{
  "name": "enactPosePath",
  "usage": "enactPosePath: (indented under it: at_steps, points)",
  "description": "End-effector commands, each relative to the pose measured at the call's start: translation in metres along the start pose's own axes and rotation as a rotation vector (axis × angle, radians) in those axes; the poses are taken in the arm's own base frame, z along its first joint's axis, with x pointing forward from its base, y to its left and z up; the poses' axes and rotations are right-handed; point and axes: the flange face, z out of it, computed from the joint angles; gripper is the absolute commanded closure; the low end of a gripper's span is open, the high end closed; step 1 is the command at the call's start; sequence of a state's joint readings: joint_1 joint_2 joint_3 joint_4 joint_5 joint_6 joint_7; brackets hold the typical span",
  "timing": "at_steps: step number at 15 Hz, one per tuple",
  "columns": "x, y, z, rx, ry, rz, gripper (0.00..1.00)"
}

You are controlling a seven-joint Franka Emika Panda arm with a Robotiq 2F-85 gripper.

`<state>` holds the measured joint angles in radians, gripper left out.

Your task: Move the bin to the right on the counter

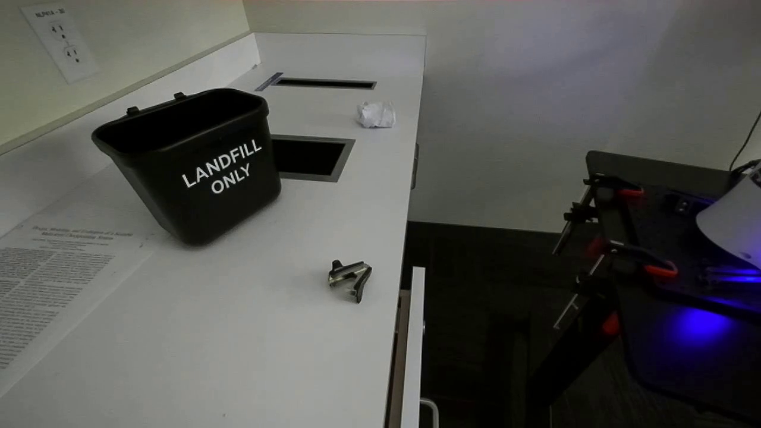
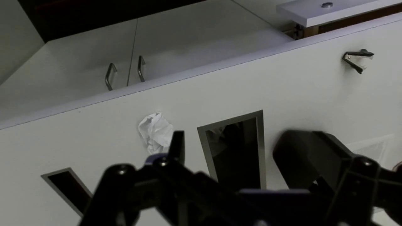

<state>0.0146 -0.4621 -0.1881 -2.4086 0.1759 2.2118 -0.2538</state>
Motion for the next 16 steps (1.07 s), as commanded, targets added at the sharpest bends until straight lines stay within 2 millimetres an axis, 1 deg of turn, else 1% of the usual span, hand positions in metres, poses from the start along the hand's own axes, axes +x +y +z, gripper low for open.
enactPosePath:
  at_steps: [1, 2, 4, 7, 9, 11, 12, 14, 16]
  points:
    - [0.000, 0.000, -0.001, 0.000, 0.001, 0.001, 0.00]
    - [0.000, 0.000, -0.001, 0.000, 0.001, 0.001, 0.00]
    - [0.025, -0.011, 0.006, 0.049, 0.050, 0.031, 0.00]
    - [0.061, -0.040, 0.019, 0.145, 0.099, 0.058, 0.00]
    - [0.086, -0.062, 0.033, 0.176, 0.125, 0.078, 0.00]
    - [0.111, -0.079, 0.053, 0.176, 0.144, 0.085, 0.00]
    - [0.124, -0.085, 0.068, 0.164, 0.141, 0.086, 0.00]
    - [0.147, -0.095, 0.099, 0.147, 0.127, 0.084, 0.00]
    - [0.163, -0.101, 0.126, 0.144, 0.114, 0.079, 0.00]
